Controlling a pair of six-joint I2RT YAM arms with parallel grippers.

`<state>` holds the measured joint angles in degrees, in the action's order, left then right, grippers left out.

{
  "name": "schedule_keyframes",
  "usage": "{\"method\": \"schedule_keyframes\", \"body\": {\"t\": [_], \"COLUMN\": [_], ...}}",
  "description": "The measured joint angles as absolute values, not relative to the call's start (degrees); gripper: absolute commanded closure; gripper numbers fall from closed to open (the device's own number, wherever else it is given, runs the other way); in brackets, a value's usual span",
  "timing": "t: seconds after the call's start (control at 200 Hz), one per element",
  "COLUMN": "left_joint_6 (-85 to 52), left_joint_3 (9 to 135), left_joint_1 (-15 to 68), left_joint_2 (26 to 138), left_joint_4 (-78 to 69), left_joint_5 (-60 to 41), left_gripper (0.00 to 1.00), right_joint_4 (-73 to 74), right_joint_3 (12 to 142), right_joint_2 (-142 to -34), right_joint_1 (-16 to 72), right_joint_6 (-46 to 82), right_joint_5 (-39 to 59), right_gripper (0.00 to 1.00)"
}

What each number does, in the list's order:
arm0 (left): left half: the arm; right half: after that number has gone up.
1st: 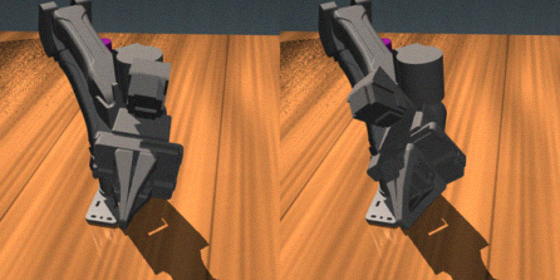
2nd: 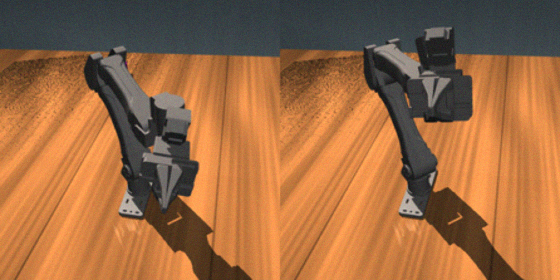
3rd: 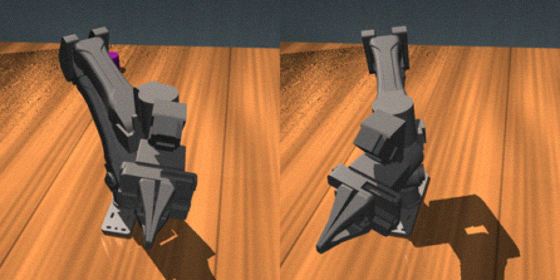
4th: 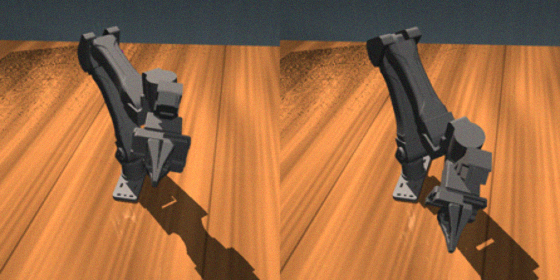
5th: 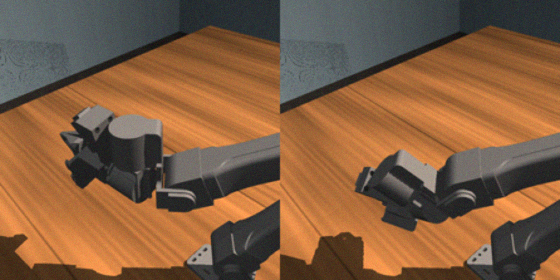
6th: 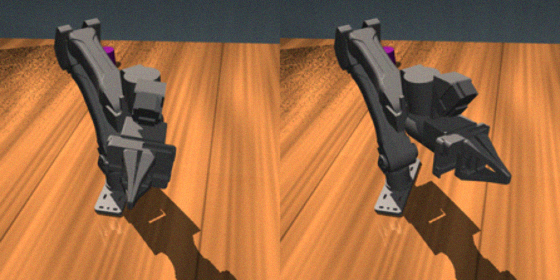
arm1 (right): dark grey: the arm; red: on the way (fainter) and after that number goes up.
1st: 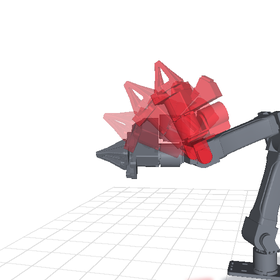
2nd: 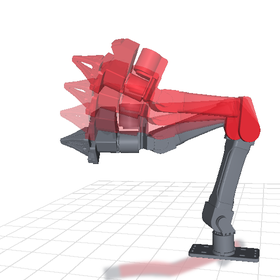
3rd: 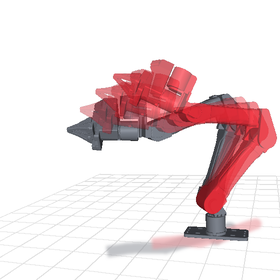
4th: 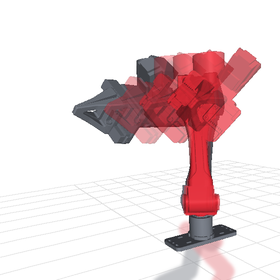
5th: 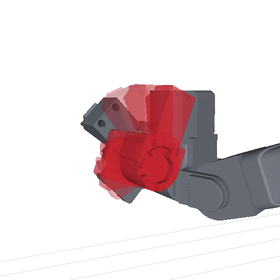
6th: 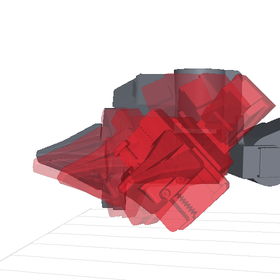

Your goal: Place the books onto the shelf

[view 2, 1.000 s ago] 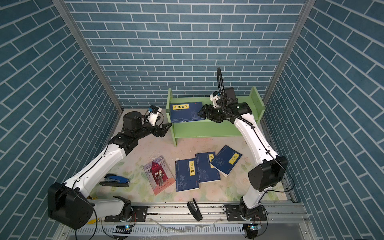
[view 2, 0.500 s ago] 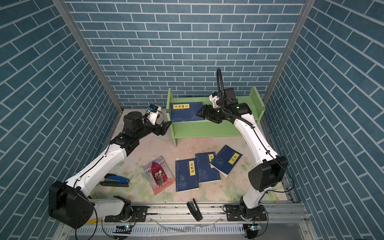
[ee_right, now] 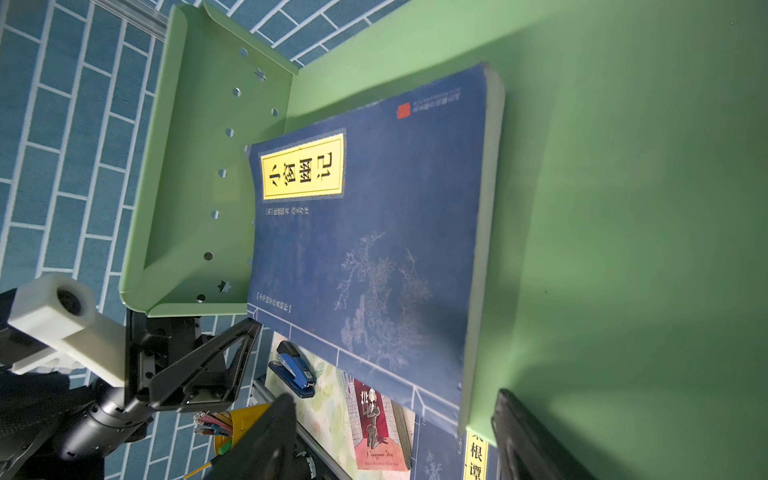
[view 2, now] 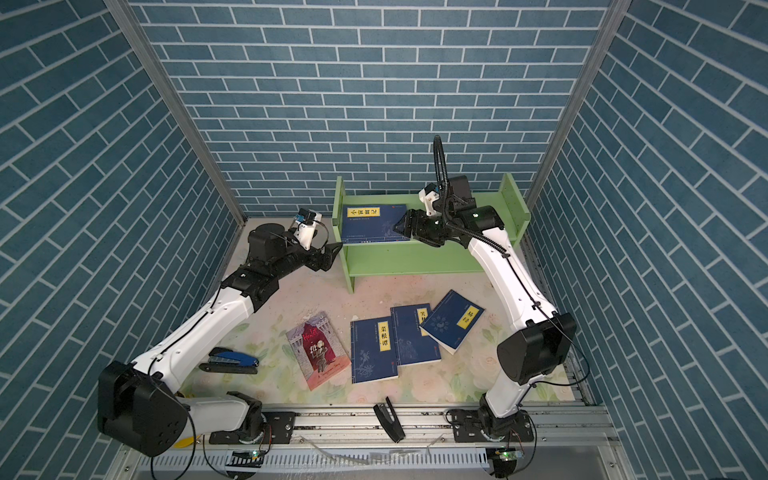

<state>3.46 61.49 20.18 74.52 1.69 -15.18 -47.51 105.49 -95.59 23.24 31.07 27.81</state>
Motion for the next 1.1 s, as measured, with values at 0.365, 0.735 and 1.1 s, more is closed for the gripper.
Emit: {"method": "schedule_keyframes", "body": {"t": [0.365, 0.735, 1.1], "left_joint_6": [-0.62, -13.72, -20.21], "left_joint_3": [67.05, 53.56, 47.03], "left_joint_1": [20.16, 20.29, 20.43], "left_joint_2": [67.22, 65.01, 69.56], "left_joint_4": [20.62, 24.34, 19.25], "left_joint_5": [-14.57, -39.83, -42.87], "left_gripper": [0.06, 0.05, 0.04], "right_joint_4": [-43.86, -32.10, -29.04], "right_joint_3": [89.73, 45.71, 28.05], "right_joint_2": [-78.15, -50.41, -37.95], "right_joint_1": [23.20, 33.21, 35.22], "right_joint_6": [29.76, 37.30, 51.79], "right_joint_5": [23.16, 17.98, 2.50], "right_gripper": [0.25, 0.27, 0.27]}}
